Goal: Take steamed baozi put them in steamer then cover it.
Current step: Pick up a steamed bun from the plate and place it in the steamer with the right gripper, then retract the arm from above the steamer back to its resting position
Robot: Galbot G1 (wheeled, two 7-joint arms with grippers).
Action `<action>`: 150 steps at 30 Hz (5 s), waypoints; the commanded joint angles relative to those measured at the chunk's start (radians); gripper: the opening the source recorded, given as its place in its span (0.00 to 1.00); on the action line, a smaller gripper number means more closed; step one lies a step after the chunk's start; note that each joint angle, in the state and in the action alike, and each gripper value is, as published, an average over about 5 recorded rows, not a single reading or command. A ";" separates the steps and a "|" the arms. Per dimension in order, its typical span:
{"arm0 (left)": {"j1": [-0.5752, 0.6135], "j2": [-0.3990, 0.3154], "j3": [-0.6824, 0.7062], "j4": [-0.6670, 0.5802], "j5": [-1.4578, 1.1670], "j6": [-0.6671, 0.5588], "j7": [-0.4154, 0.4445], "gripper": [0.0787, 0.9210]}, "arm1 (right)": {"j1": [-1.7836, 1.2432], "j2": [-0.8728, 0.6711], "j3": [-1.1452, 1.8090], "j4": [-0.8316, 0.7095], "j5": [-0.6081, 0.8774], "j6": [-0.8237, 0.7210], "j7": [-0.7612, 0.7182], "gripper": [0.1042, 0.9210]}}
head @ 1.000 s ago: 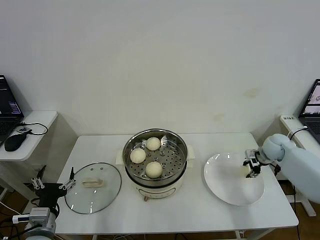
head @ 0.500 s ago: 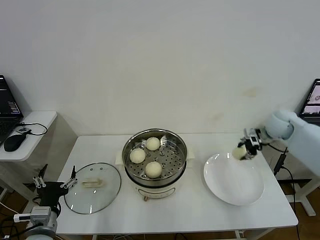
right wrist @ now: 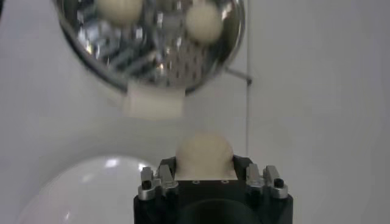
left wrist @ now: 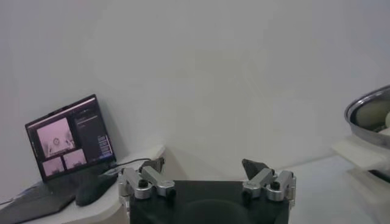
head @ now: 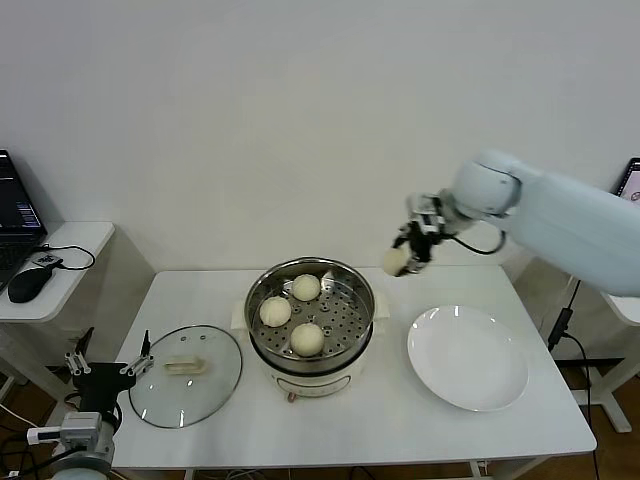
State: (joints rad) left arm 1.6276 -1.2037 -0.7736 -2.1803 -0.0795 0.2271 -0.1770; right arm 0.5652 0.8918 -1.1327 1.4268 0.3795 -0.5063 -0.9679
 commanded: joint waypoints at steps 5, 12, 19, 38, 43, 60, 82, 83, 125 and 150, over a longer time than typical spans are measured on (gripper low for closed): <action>0.003 -0.002 -0.012 0.002 0.003 -0.004 -0.001 0.88 | -0.086 0.270 -0.090 -0.039 0.138 -0.190 0.150 0.60; -0.003 -0.004 -0.014 0.005 0.002 -0.004 -0.001 0.88 | -0.135 0.260 -0.098 -0.051 0.097 -0.211 0.158 0.60; -0.004 -0.011 -0.004 0.007 0.006 -0.007 -0.001 0.88 | -0.168 0.263 -0.088 -0.076 0.063 -0.217 0.165 0.60; -0.005 -0.018 0.000 0.000 0.012 -0.007 -0.001 0.88 | -0.200 0.227 -0.052 -0.083 -0.001 -0.210 0.164 0.60; -0.005 -0.019 0.000 -0.004 0.014 -0.006 -0.001 0.88 | -0.202 0.213 -0.033 -0.078 -0.032 -0.192 0.145 0.63; -0.004 -0.013 0.001 -0.003 0.013 -0.007 0.002 0.88 | -0.288 -0.136 0.228 0.257 0.210 -0.177 0.431 0.88; -0.028 -0.021 0.086 0.153 0.251 -0.097 0.013 0.88 | -1.948 0.093 1.770 0.466 -0.107 0.645 0.772 0.88; -0.032 -0.020 0.089 0.172 0.291 -0.112 0.018 0.88 | -1.969 0.135 1.810 0.459 -0.110 0.663 0.762 0.88; -0.149 0.072 0.154 0.519 1.284 -0.237 0.067 0.88 | -2.150 0.482 2.081 0.370 -0.144 0.700 0.748 0.88; -0.337 0.050 0.211 0.656 1.289 -0.238 0.069 0.88 | -2.173 0.489 2.077 0.336 -0.181 0.721 0.733 0.88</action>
State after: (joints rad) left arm 1.3492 -1.1477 -0.5720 -1.5669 1.2031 -0.0118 -0.1099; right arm -1.6032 1.3786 0.9422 1.7666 0.2043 0.2129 -0.2342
